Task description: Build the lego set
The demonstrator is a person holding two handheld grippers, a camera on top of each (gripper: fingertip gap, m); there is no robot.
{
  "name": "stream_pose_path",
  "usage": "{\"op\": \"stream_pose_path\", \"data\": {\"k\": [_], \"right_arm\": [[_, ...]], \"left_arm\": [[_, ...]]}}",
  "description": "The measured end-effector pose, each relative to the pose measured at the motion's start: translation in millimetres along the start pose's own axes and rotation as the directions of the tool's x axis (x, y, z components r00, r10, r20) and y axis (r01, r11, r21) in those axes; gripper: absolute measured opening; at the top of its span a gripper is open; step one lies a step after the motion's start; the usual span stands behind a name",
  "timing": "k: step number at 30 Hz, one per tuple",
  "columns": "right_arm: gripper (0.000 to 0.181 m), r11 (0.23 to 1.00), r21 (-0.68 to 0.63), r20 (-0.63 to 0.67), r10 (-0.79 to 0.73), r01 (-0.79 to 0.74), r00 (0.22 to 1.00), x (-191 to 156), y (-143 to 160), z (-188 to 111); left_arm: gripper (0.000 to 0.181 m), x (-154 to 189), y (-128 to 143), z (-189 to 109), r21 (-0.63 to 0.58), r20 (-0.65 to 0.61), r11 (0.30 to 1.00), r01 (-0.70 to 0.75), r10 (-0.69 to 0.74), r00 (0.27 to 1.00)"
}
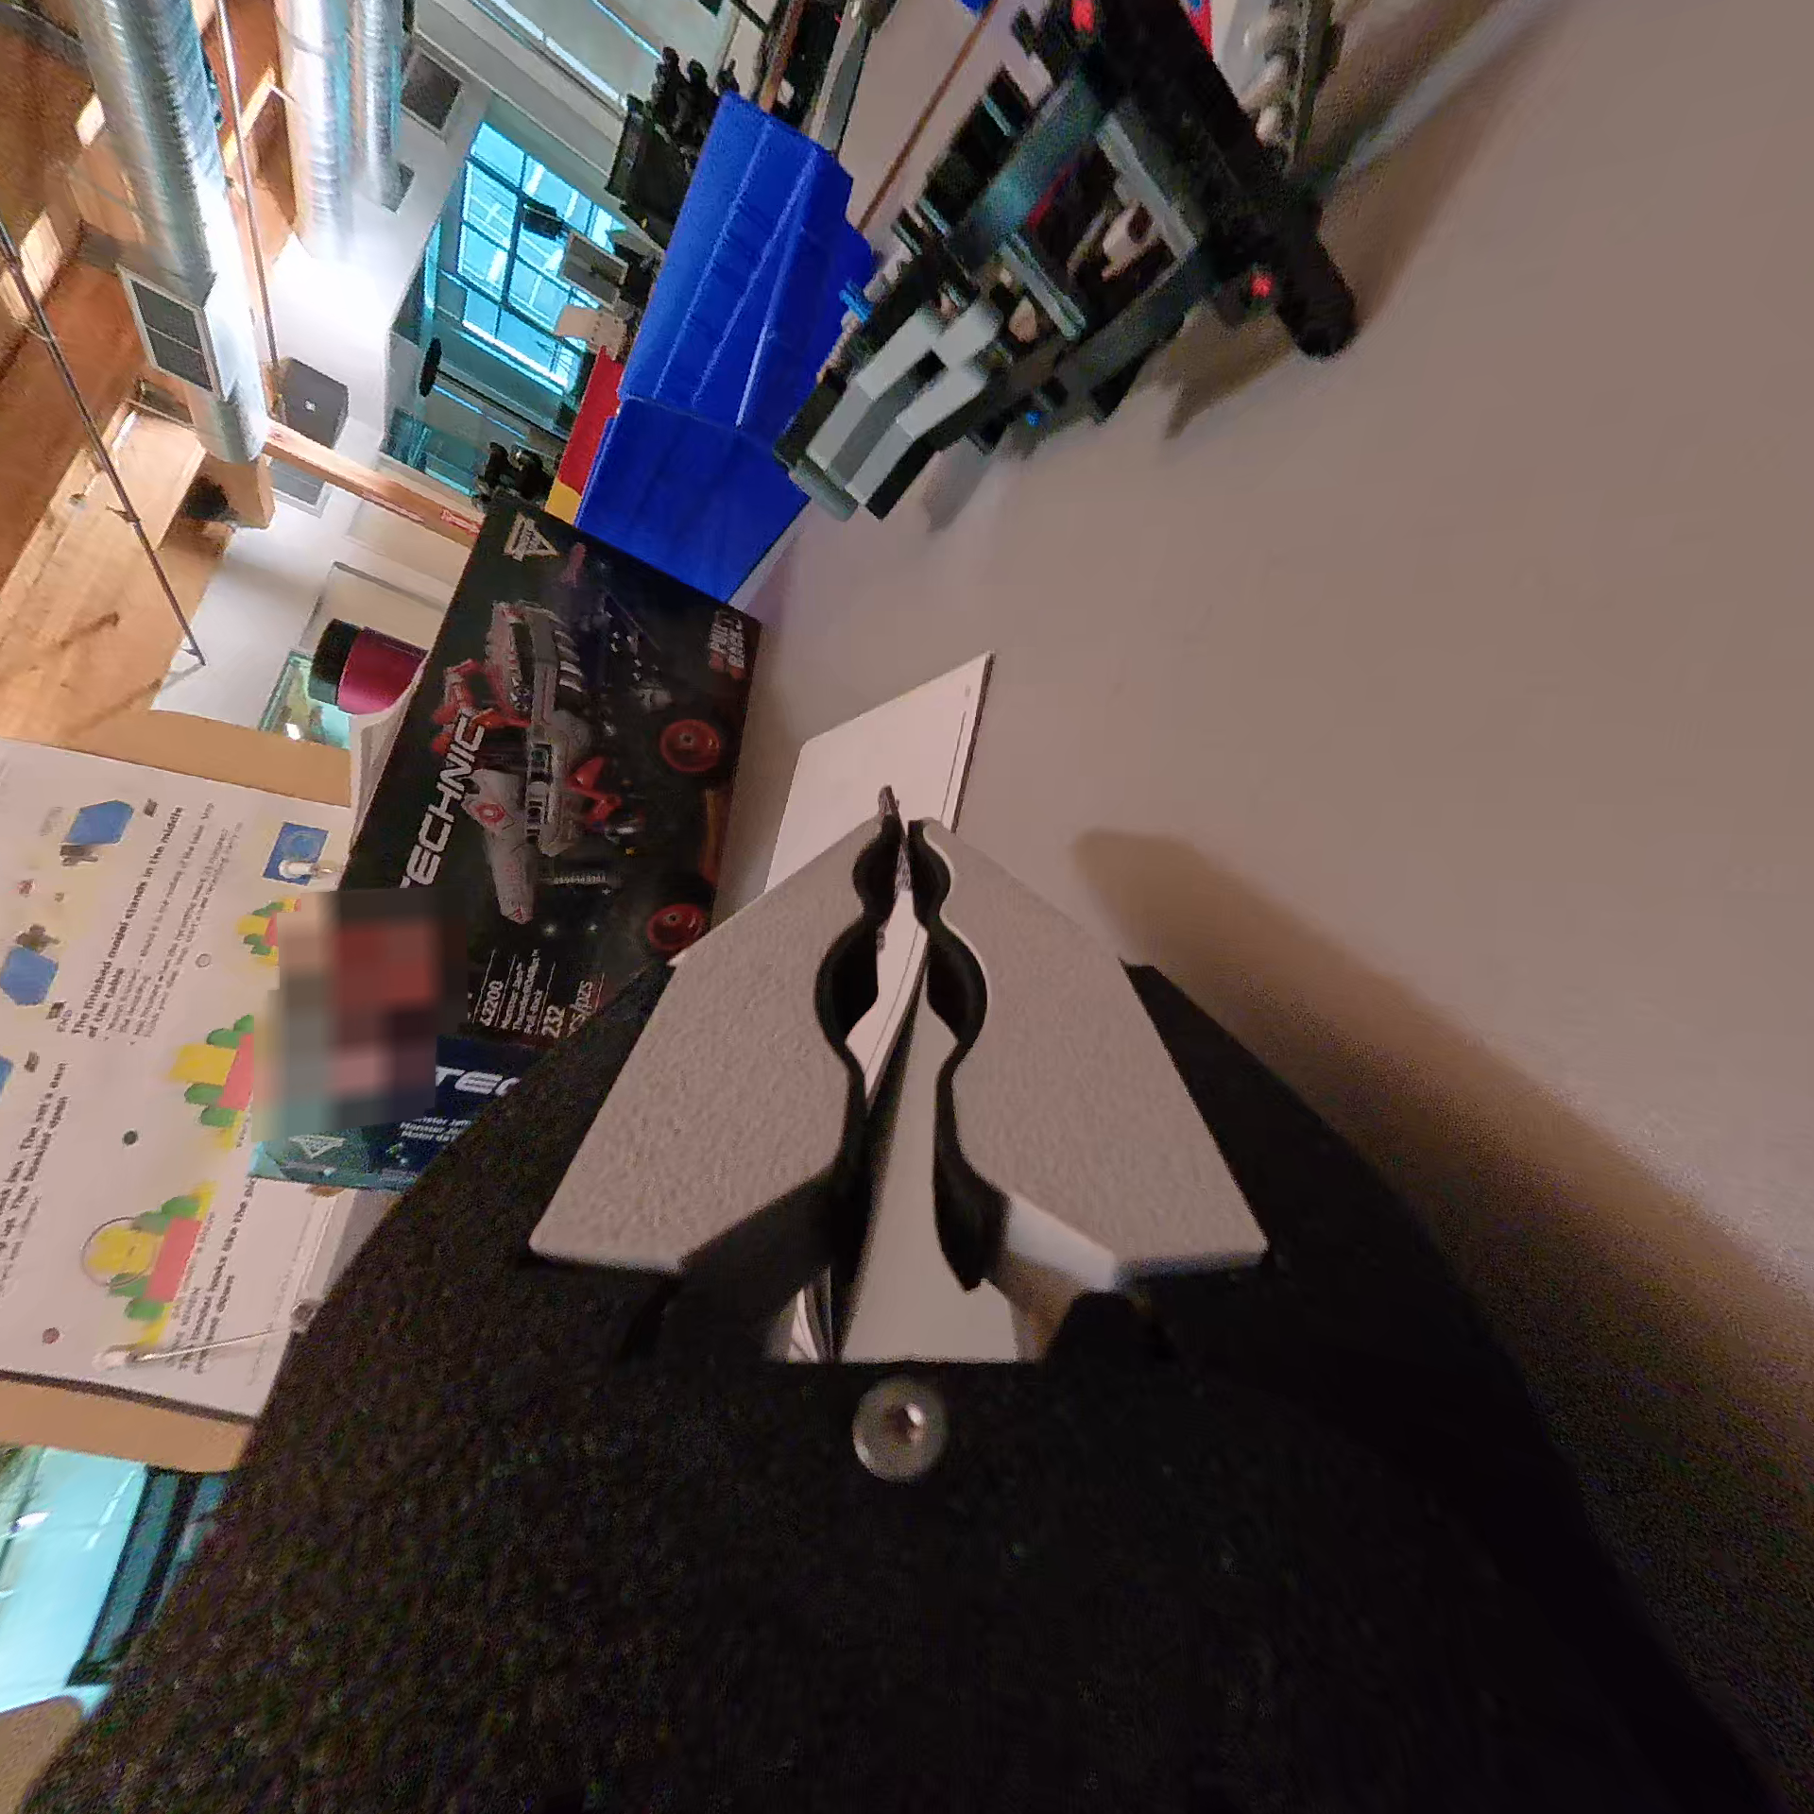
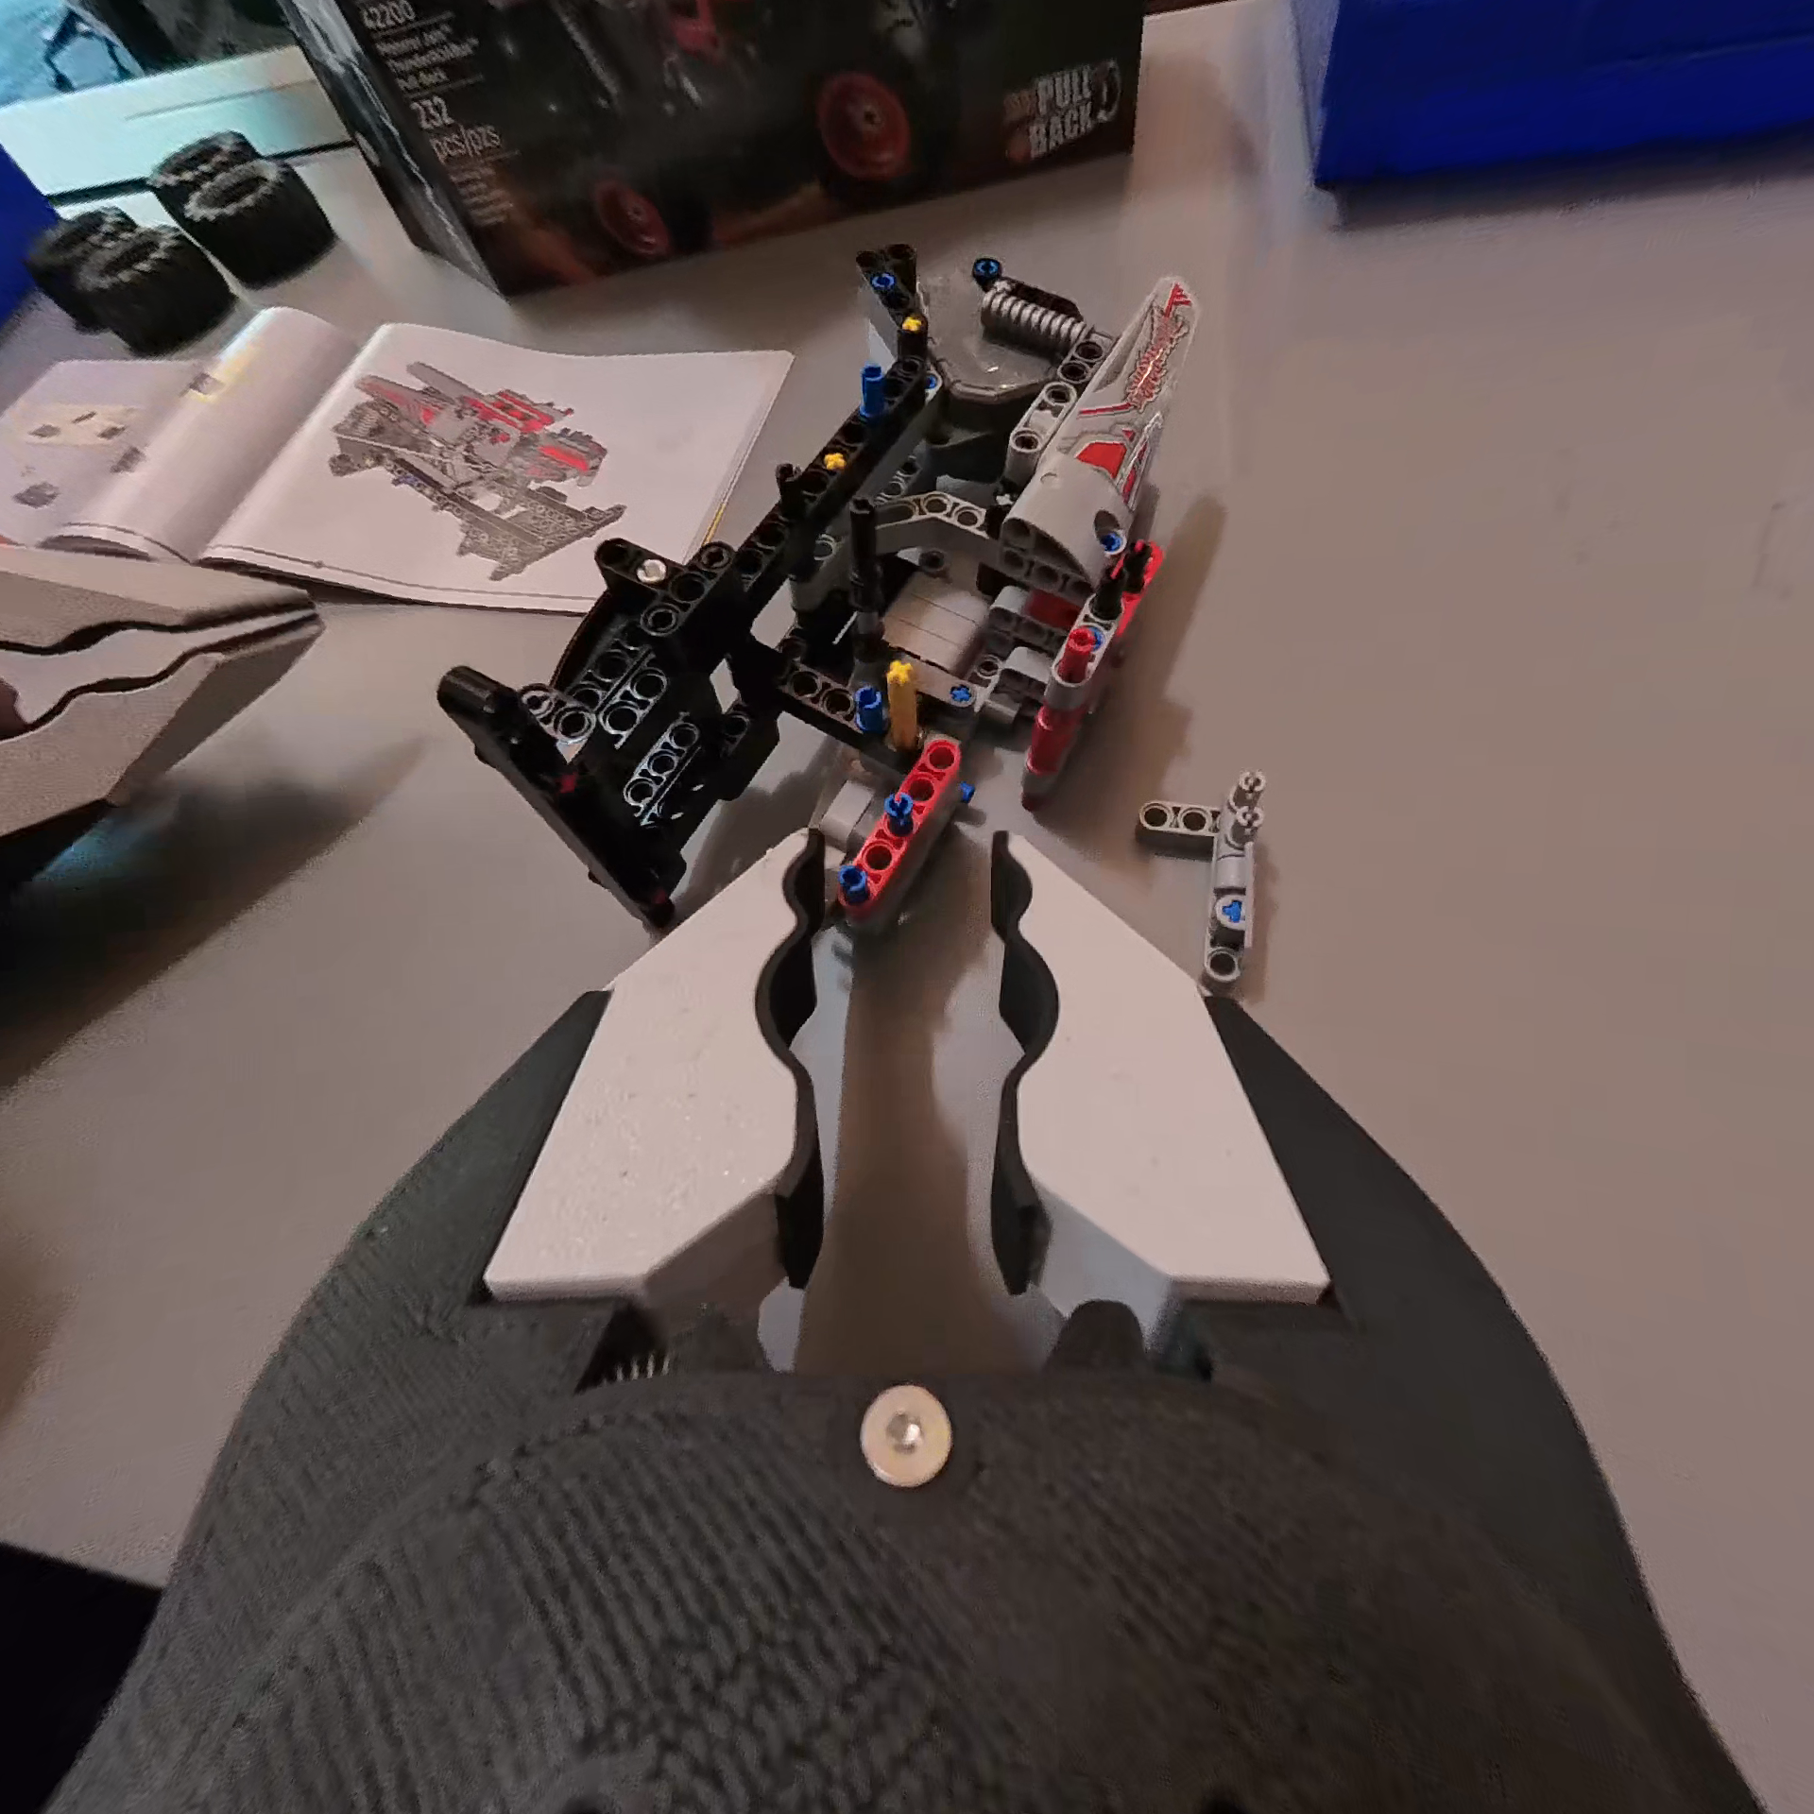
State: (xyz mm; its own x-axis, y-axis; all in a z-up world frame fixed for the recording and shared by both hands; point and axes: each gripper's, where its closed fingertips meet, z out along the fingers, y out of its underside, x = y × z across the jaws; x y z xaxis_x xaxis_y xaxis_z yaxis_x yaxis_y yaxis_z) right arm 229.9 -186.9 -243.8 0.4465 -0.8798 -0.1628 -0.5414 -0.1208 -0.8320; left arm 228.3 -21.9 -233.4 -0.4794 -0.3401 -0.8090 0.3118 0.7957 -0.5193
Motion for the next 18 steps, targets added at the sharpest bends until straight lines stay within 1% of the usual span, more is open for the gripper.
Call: {"op": "stream_pose_path", "data": {"k": [2,7,9,11,12,13,15,18], "right_arm": [[0.037,1.0,-0.005,-0.003,0.011,-0.011,1.0,-1.3,0.0,2.2],[0.042,0.991,-0.007,0.092,0.135,-0.135,0.987,-18.3,1.0,5.2],[0.05,0.981,0.002,0.106,0.192,-0.193,0.976,-21.2,0.8,4.2],[0.047,0.963,0.032,0.14,0.262,-0.269,0.955,-26.1,-2.8,-0.2],[0.046,0.956,0.049,0.138,0.28,-0.289,0.95,-26.1,-3.3,-1.2],[0.049,0.954,0.056,0.126,0.287,-0.295,0.95,-26.1,-1.6,-0.4],[0.053,0.955,0.018,0.126,0.291,-0.295,0.948,-33.4,5.7,3.5],[0.052,0.962,0.004,0.102,0.271,-0.273,0.957,-39.2,7.8,6.6]], "left_arm": [[0.0,1.4,6.3,0.9,-0.029,-0.003,1.0,-0.011,0.011,1.0],[0.001,-0.6,17.6,2.4,-0.069,-0.005,0.998,0.005,-0.005,1.0],[0.001,-4.5,22.1,1.9,-0.079,0.003,0.996,0.029,-0.028,1.0],[0.002,-6.6,26.0,1.8,-0.087,0.002,0.995,0.056,-0.056,0.998],[0.002,-7.2,27.5,1.5,-0.09,0.001,0.994,0.064,-0.064,0.998],[0.002,-7.7,28.8,1.5,-0.094,0.002,0.993,0.07,-0.07,0.998],[0.001,-8.6,31.2,1.5,-0.107,0.008,0.991,0.074,-0.074,0.997],[0.002,-11.3,36.2,0.7,-0.134,0.025,0.989,0.063,-0.06,0.998]]}}
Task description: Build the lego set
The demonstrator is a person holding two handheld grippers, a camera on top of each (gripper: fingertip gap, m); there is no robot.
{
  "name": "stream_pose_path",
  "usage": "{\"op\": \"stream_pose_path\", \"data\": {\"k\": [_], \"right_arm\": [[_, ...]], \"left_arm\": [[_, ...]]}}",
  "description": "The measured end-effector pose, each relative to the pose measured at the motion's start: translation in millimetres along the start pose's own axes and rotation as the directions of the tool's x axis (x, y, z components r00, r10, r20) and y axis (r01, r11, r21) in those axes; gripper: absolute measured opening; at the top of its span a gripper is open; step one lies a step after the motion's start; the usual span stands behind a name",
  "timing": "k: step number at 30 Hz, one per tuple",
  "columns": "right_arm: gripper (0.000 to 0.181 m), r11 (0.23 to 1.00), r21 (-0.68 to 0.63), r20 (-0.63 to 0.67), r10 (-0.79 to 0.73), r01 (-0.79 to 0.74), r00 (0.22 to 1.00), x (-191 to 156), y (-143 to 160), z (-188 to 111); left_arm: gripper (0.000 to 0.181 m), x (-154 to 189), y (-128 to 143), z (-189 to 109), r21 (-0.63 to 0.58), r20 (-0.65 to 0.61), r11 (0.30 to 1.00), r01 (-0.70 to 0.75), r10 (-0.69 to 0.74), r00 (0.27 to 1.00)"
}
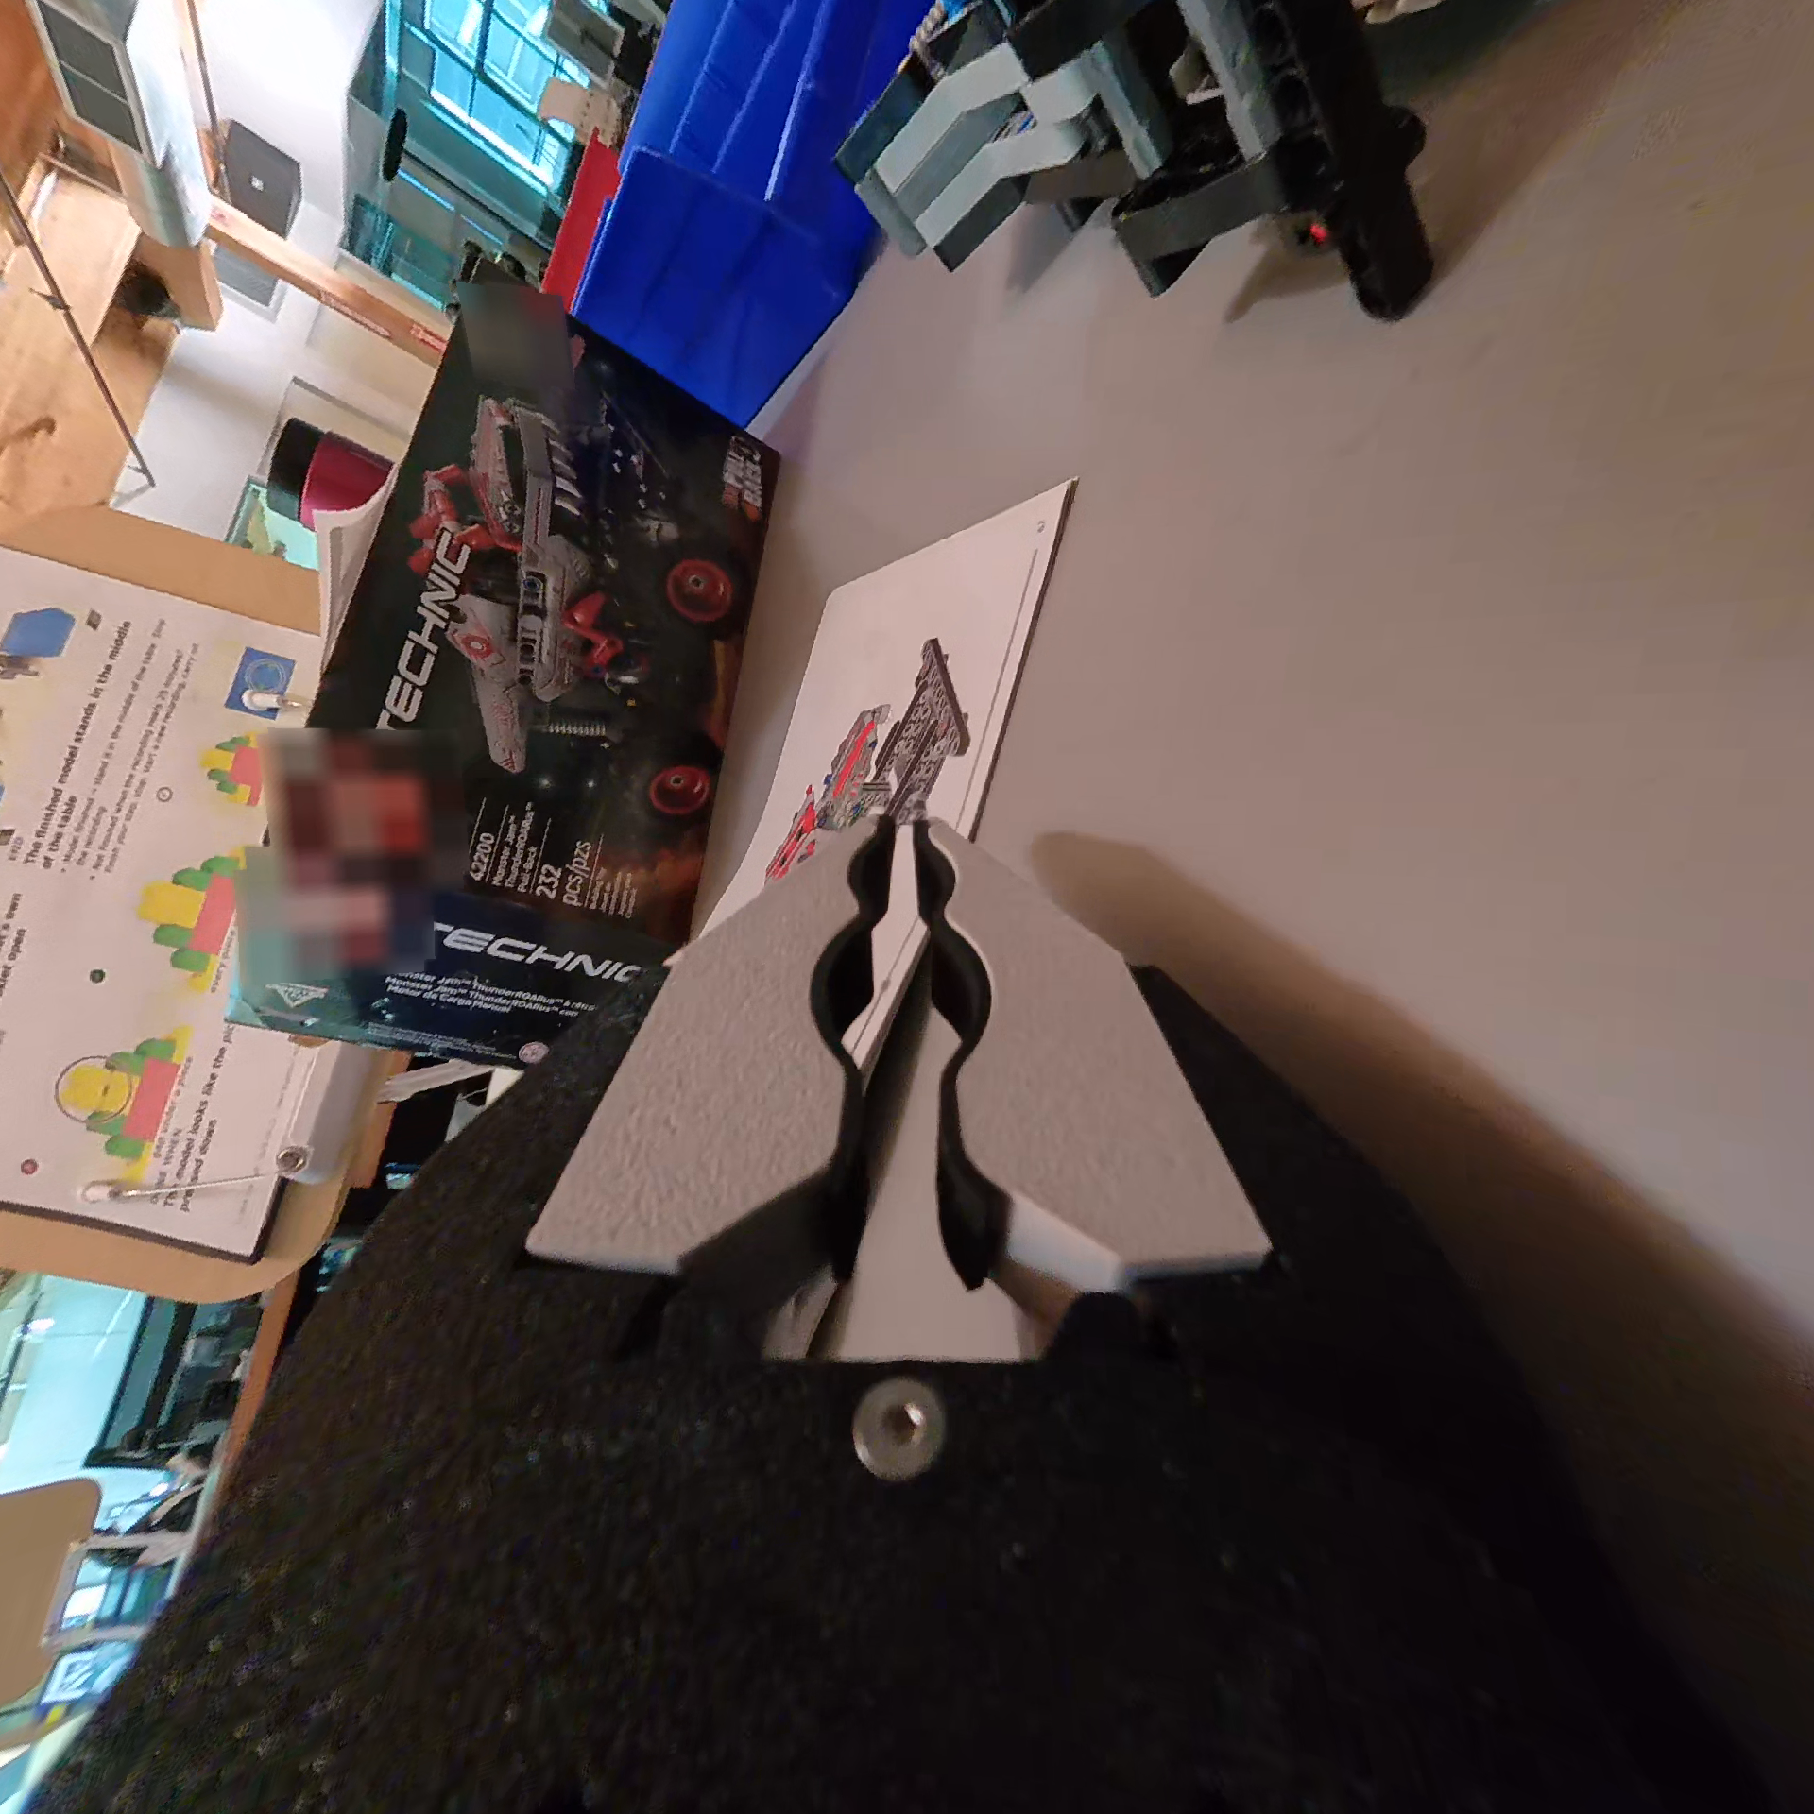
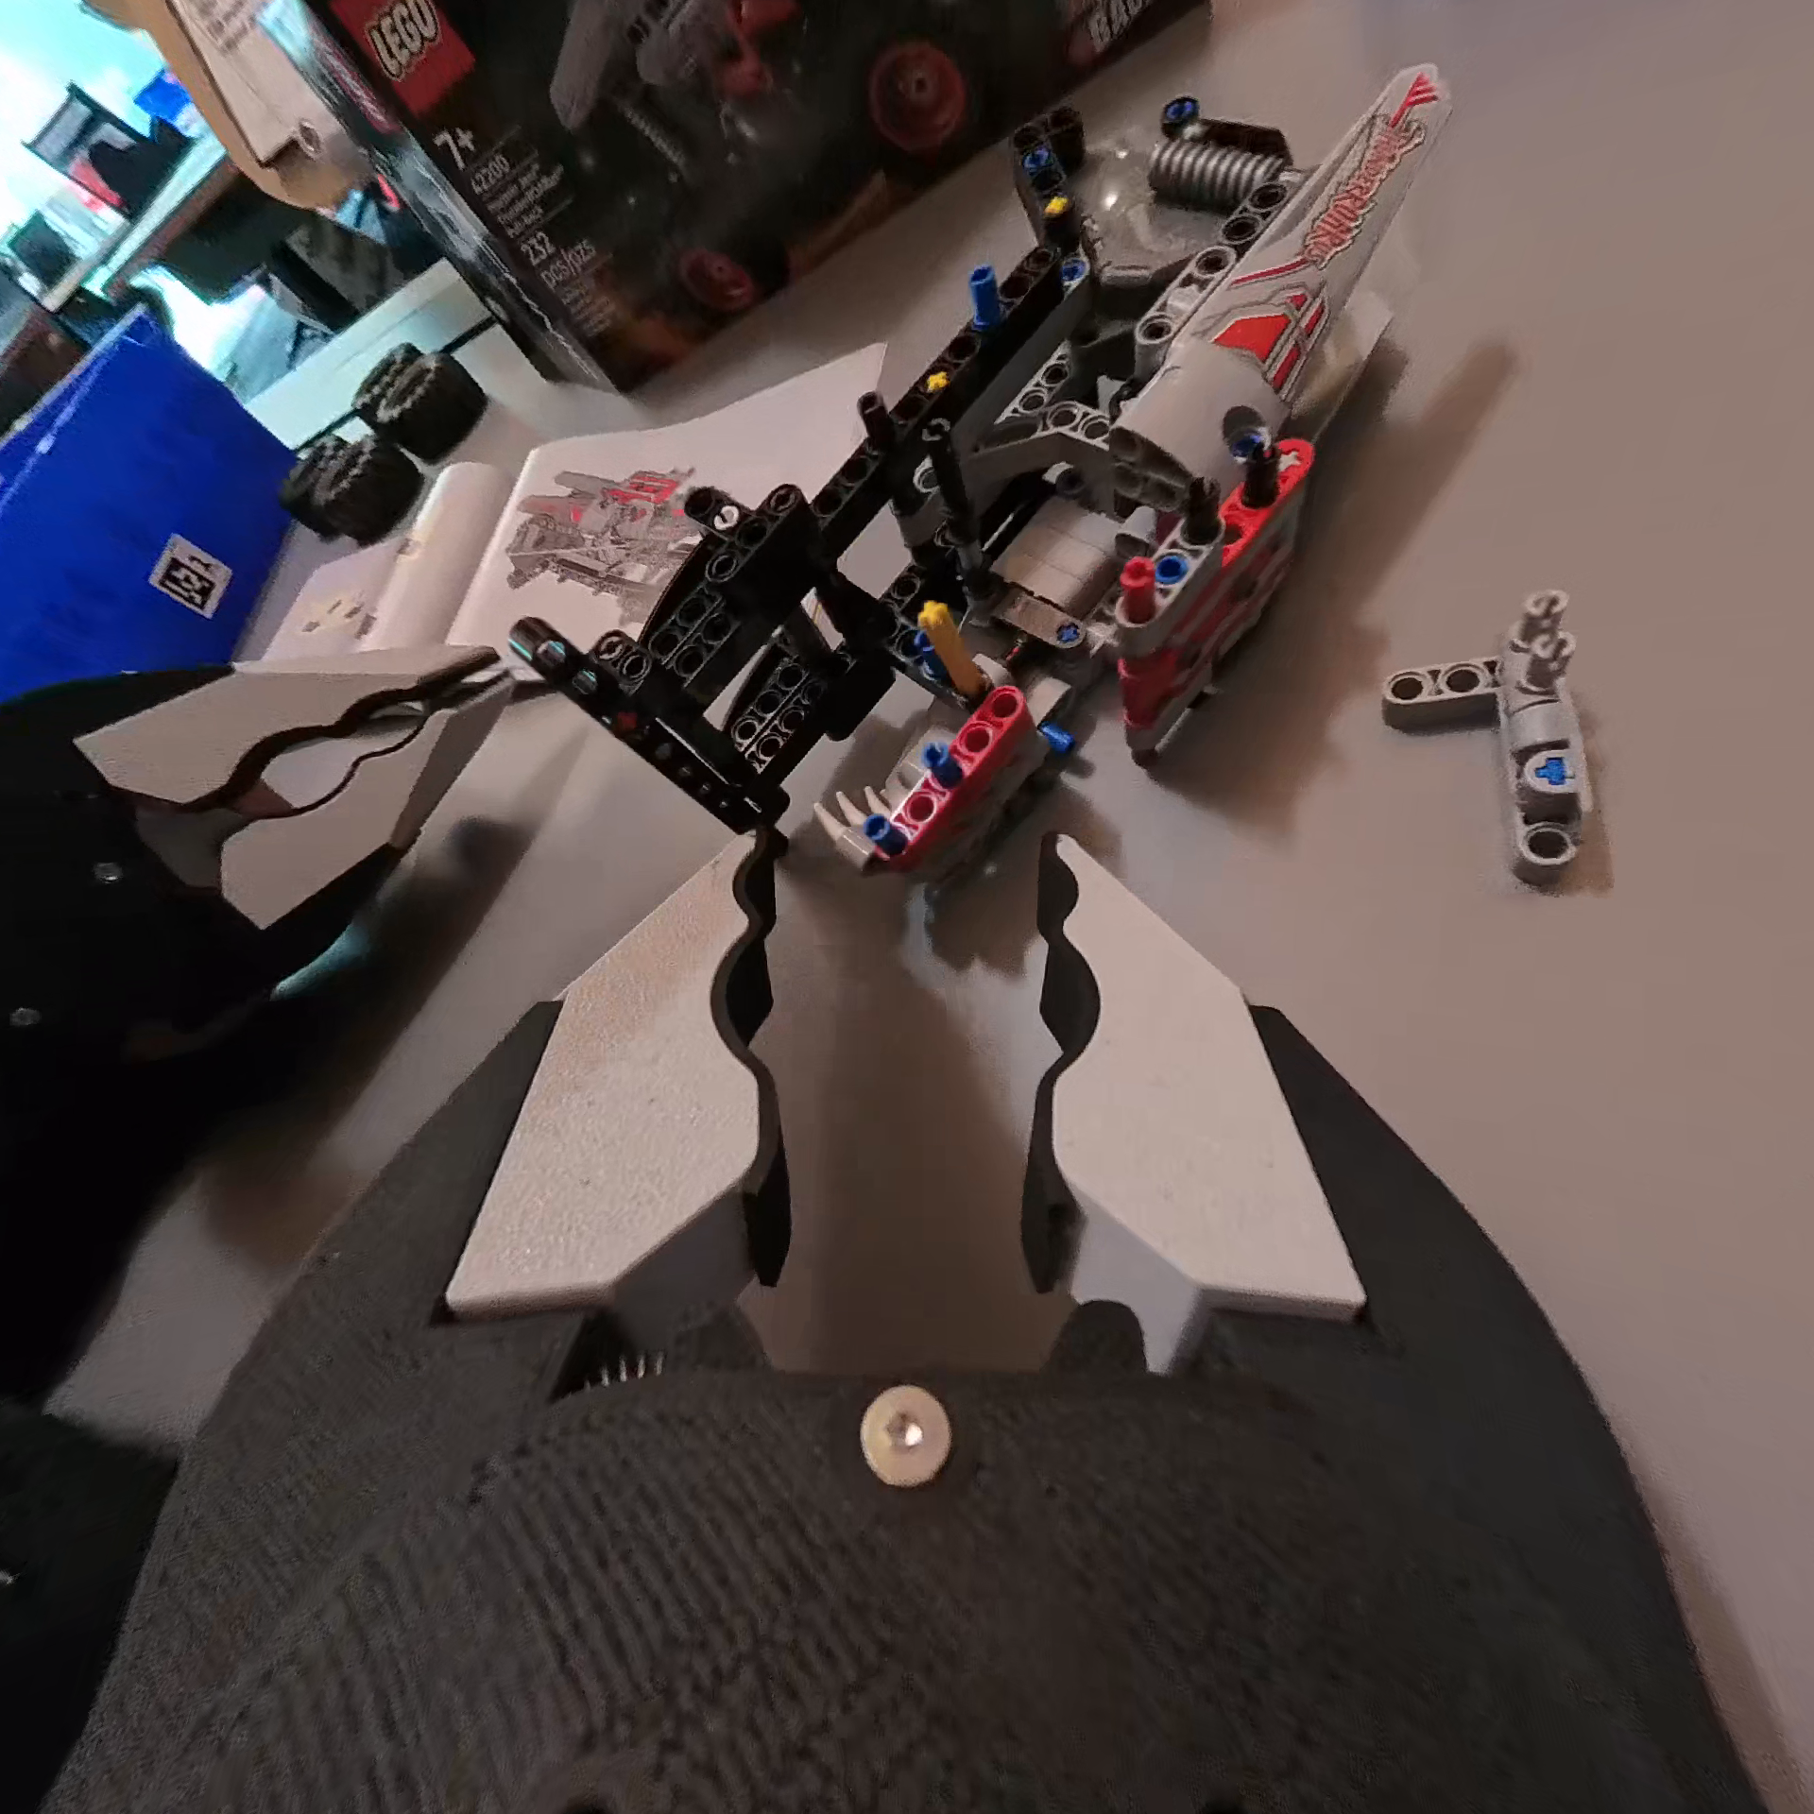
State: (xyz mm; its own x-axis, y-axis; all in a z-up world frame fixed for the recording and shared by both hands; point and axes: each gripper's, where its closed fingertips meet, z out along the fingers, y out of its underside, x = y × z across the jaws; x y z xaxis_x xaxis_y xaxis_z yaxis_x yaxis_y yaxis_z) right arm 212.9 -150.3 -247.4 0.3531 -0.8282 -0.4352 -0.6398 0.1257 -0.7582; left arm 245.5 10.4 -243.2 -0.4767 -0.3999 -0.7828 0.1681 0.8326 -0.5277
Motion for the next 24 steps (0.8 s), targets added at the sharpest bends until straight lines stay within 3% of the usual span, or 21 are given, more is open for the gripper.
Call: {"op": "stream_pose_path", "data": {"k": [12,24], "right_arm": [[0.024,0.992,0.033,-0.034,0.121,-0.12,0.992,16.9,-2.6,-3.5],[0.027,0.996,0.07,-0.124,0.07,-0.062,0.99,35.1,-6.6,-14.1]], "left_arm": [[0.0,3.0,12.4,0.6,-0.051,-0.008,0.999,-0.01,0.01,1.0],[0.0,4.7,12.1,-1.6,-0.049,-0.001,0.998,-0.027,0.027,1.0]]}}
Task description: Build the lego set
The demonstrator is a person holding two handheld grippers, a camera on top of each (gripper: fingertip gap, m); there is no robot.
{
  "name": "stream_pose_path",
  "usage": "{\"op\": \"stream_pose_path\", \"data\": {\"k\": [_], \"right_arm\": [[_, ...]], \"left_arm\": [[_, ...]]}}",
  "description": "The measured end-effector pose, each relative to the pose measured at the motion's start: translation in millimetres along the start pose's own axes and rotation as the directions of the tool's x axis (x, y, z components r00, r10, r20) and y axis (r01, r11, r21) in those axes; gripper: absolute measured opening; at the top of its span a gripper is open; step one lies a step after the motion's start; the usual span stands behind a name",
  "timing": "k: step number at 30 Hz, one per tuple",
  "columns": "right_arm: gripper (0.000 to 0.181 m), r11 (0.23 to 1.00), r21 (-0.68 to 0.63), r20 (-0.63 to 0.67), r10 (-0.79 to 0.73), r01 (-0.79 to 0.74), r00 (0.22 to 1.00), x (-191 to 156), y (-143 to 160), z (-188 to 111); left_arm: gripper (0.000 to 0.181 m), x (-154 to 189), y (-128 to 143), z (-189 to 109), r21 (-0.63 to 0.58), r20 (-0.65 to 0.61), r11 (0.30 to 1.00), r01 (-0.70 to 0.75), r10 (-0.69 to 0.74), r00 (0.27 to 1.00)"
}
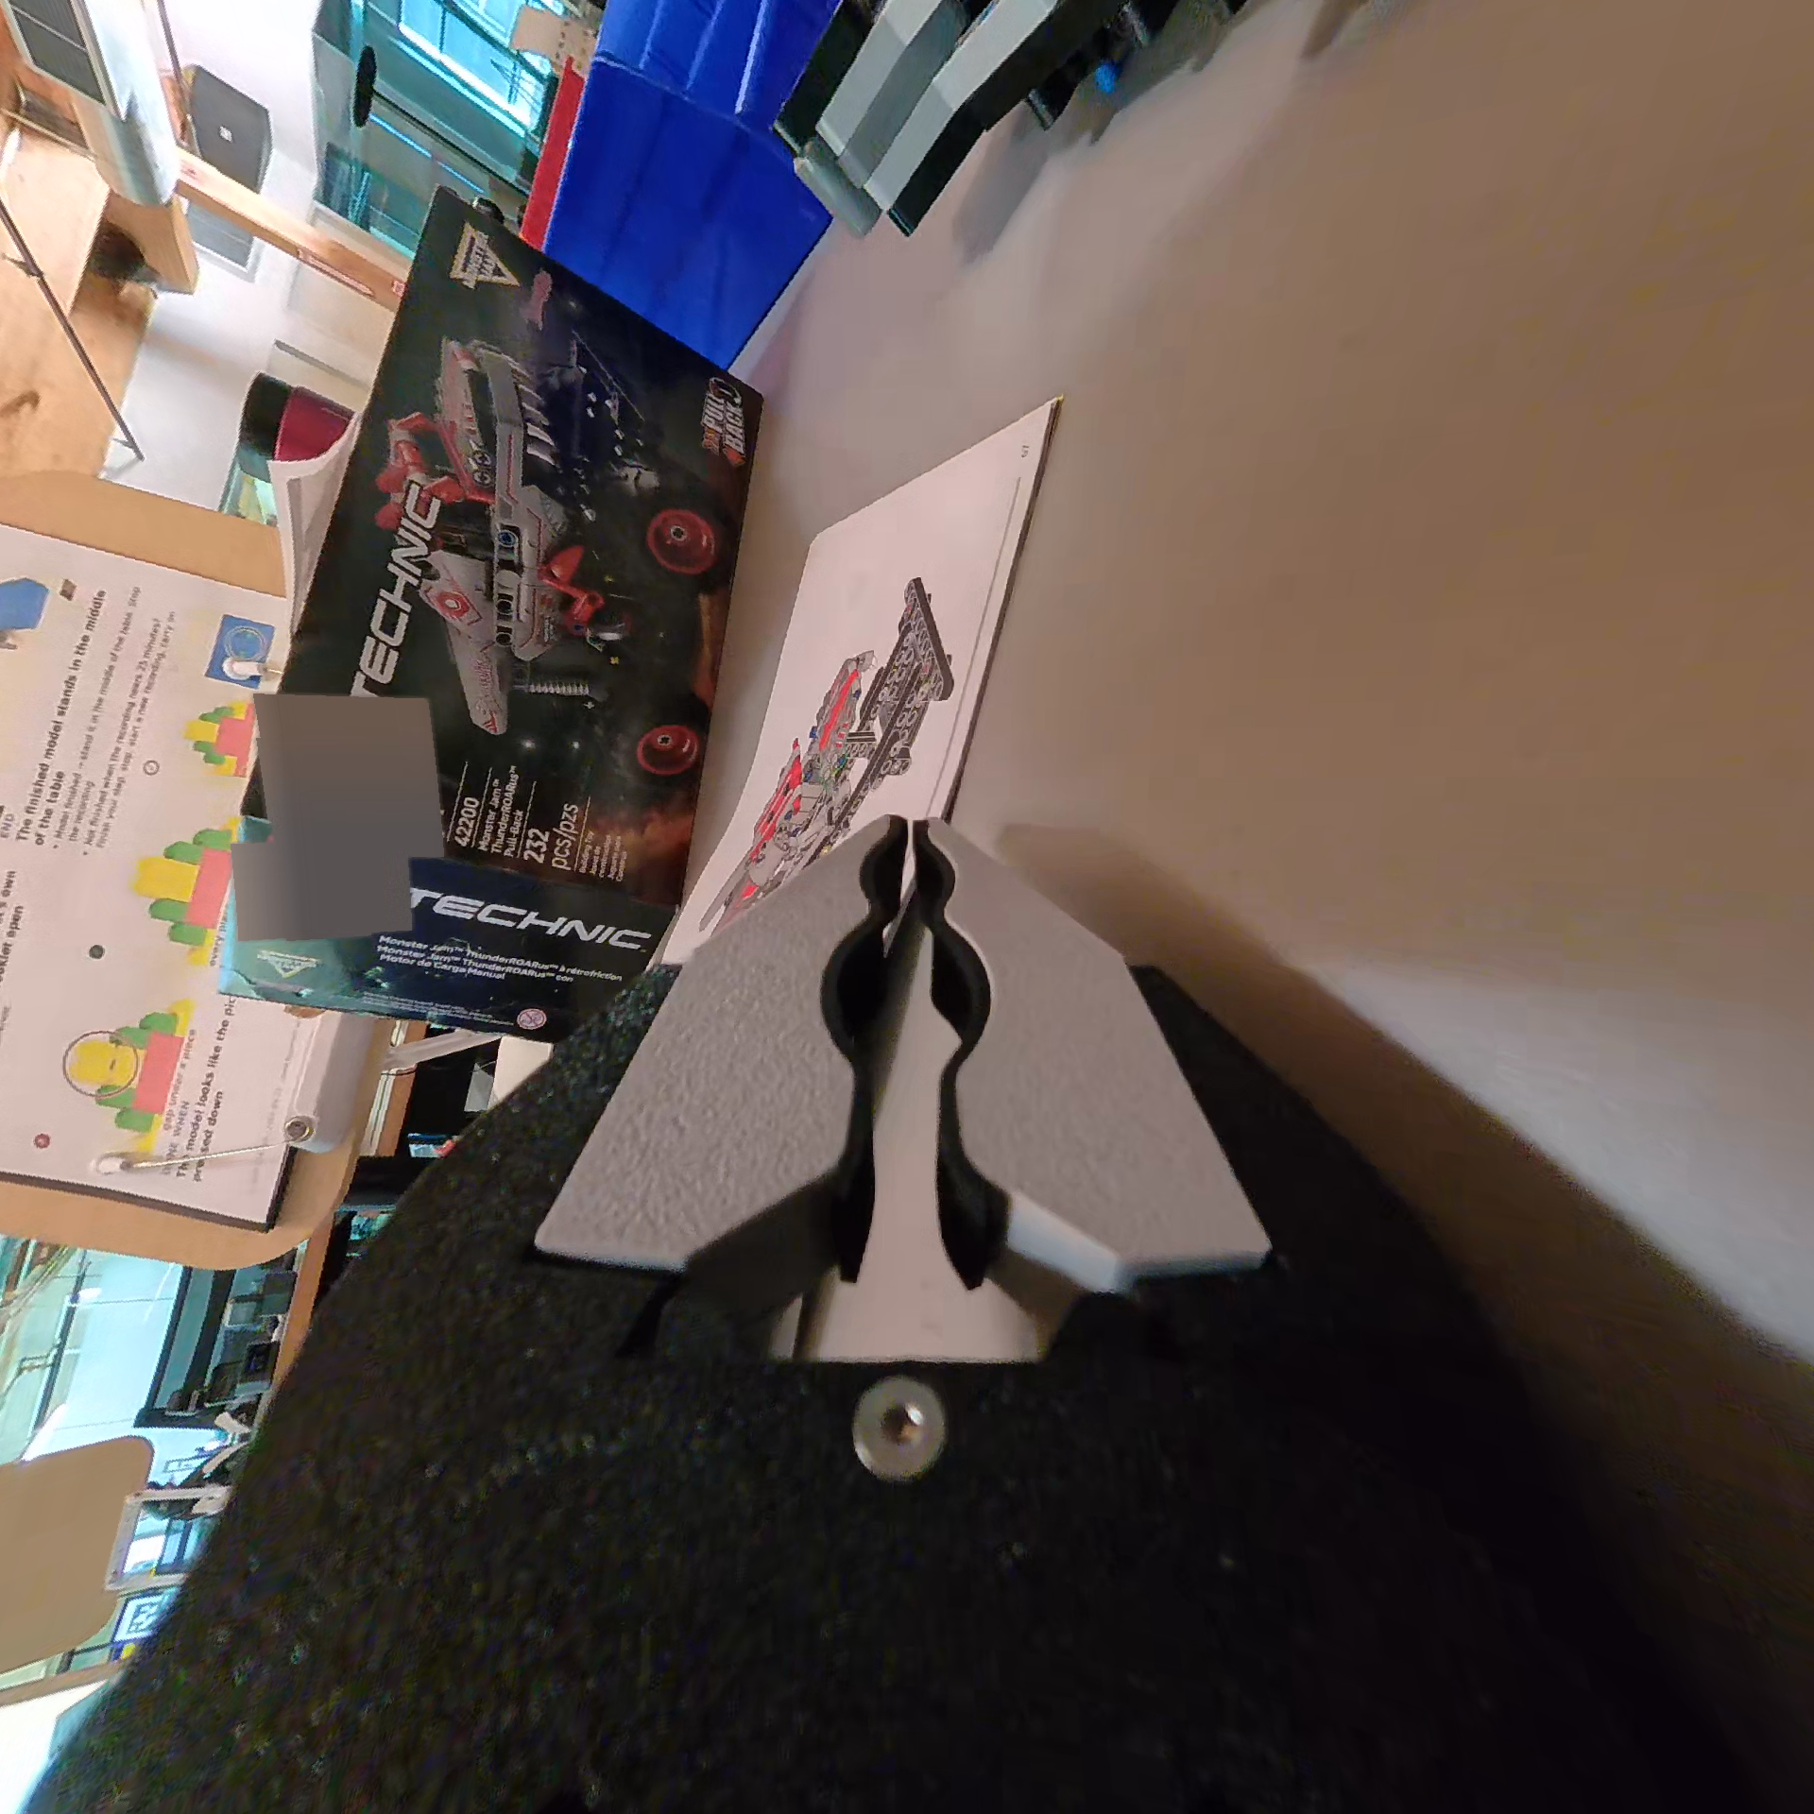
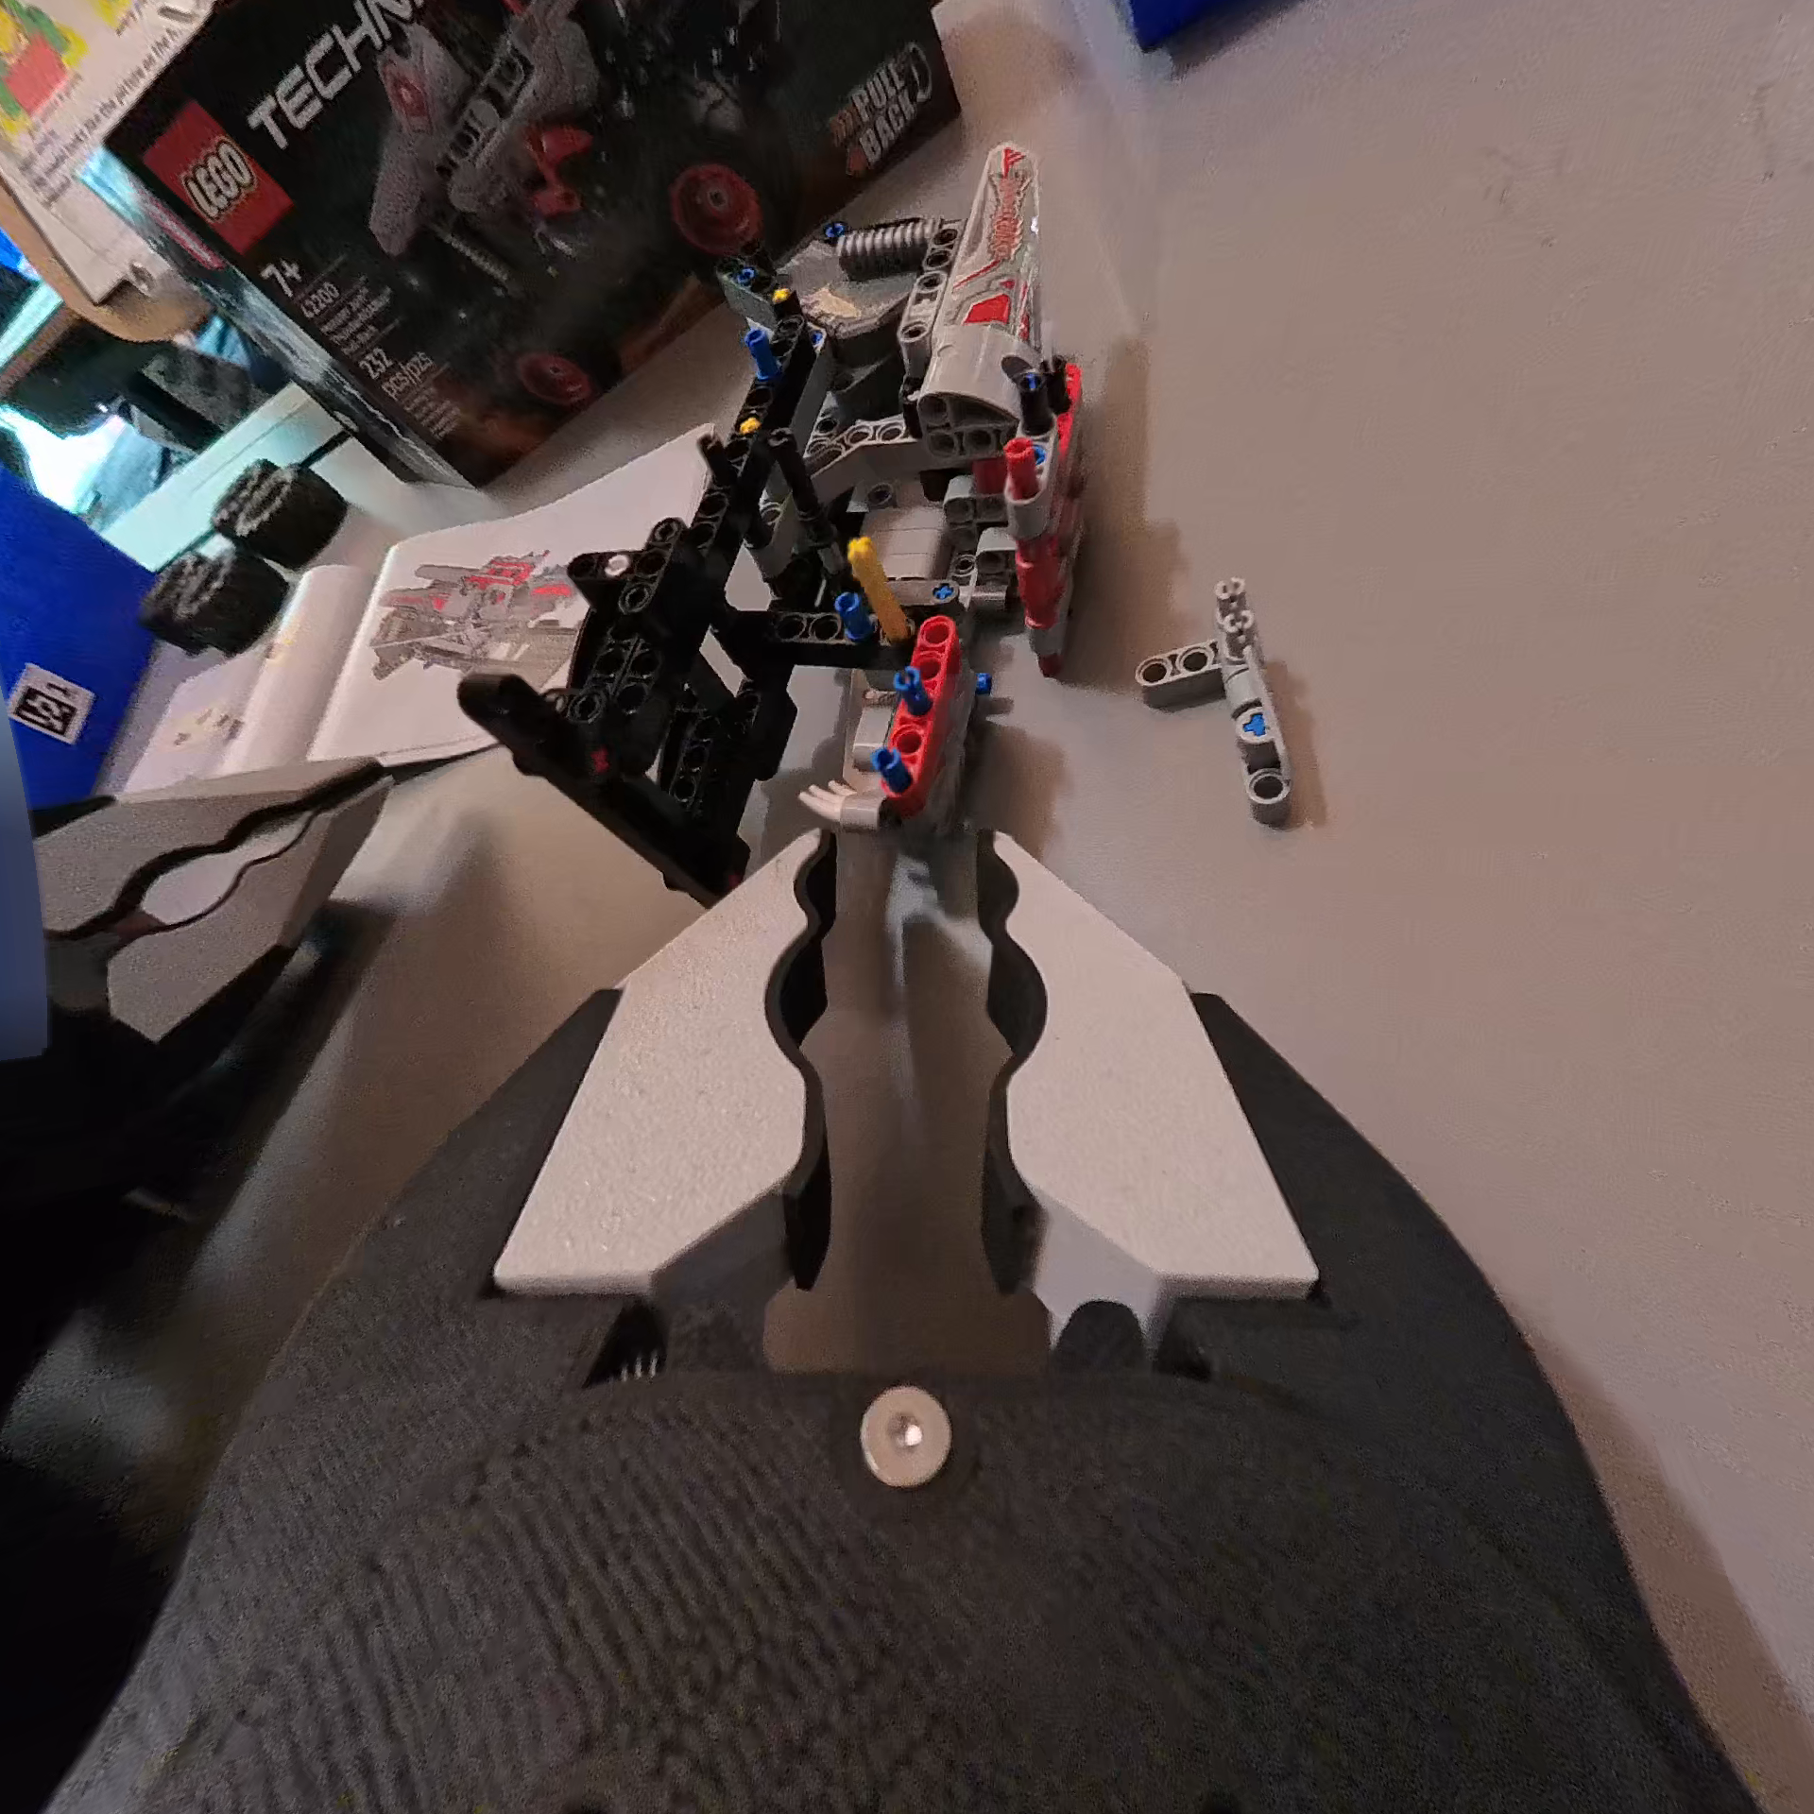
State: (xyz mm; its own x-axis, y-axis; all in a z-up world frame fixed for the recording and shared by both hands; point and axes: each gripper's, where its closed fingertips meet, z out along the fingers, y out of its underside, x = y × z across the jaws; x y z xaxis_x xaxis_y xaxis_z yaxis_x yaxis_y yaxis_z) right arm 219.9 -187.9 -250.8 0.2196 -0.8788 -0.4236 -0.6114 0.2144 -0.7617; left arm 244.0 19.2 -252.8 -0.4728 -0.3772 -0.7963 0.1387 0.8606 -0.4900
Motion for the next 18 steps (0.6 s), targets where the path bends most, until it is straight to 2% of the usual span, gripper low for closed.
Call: {"op": "stream_pose_path", "data": {"k": [4,12,14,18], "right_arm": [[0.032,0.999,0.009,-0.001,-0.049,0.049,0.999,-3.1,1.4,-2.0],[0.031,0.995,0.051,0.094,0.078,-0.083,0.993,-7.5,-2.0,-5.8],[0.024,0.995,0.046,0.116,0.082,-0.087,0.99,-10.5,0.4,-6.0],[0.031,0.996,0.069,0.117,0.053,-0.062,0.992,-11.8,-0.8,-8.7]], "left_arm": [[0.0,-0.3,-3.0,-0.2,0.014,0.005,1.0,-0.005,0.005,1.0],[0.0,-1.6,-11.9,0.7,0.057,0.025,0.998,-0.017,0.016,1.0],[0.0,-1.2,-11.2,1.7,0.051,0.025,0.998,-0.023,0.021,0.999],[0.0,0.5,-12.9,-0.9,0.066,0.03,0.997,-0.051,0.049,0.998]]}}
